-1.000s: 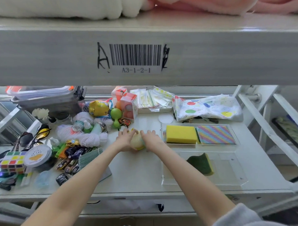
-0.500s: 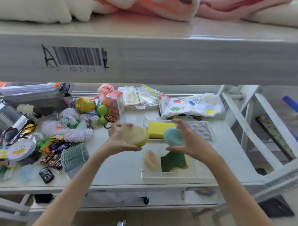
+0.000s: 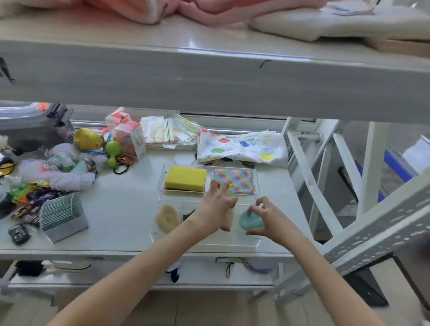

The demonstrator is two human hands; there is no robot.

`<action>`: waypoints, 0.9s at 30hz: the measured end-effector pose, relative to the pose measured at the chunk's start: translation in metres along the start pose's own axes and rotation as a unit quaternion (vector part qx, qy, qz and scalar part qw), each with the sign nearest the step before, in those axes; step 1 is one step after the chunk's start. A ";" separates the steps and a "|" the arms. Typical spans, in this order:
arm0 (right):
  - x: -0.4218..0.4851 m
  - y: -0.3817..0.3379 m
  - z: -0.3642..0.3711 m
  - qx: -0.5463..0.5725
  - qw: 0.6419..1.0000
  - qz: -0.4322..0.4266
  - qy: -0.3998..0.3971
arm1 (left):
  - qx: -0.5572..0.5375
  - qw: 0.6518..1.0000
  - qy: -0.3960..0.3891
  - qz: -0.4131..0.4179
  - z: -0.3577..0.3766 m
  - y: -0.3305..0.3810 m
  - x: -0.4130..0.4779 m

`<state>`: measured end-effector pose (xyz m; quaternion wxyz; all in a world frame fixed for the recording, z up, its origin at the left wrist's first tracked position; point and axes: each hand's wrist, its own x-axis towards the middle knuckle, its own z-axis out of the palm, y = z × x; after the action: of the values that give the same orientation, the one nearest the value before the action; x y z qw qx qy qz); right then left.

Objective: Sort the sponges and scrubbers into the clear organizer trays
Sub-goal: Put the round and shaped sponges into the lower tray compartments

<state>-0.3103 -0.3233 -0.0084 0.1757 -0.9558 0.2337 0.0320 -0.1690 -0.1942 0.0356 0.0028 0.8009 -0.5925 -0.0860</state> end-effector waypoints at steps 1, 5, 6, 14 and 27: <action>0.000 0.002 0.005 -0.005 1.000 -0.012 0.000 | 0.022 1.000 0.002 -0.002 0.002 0.003 0.000; -0.001 0.004 0.018 -0.001 0.999 -0.043 0.002 | 0.042 0.999 -0.008 -0.017 0.011 0.012 -0.007; -0.001 0.004 0.020 0.003 0.999 -0.046 0.006 | 0.036 0.999 0.000 -0.026 0.015 0.011 -0.009; 0.002 0.000 0.027 0.009 0.998 -0.059 0.000 | 0.078 0.997 -0.020 -0.020 0.032 0.015 -0.010; -0.001 -0.003 0.010 0.010 0.999 -0.033 0.005 | -0.096 0.995 -0.009 0.008 0.044 -0.008 -0.002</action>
<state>-0.3090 -0.3167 -0.0166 0.1852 -0.9612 0.2035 0.0190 -0.1681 -0.1855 -0.0083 0.0750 0.7911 -0.5882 -0.1501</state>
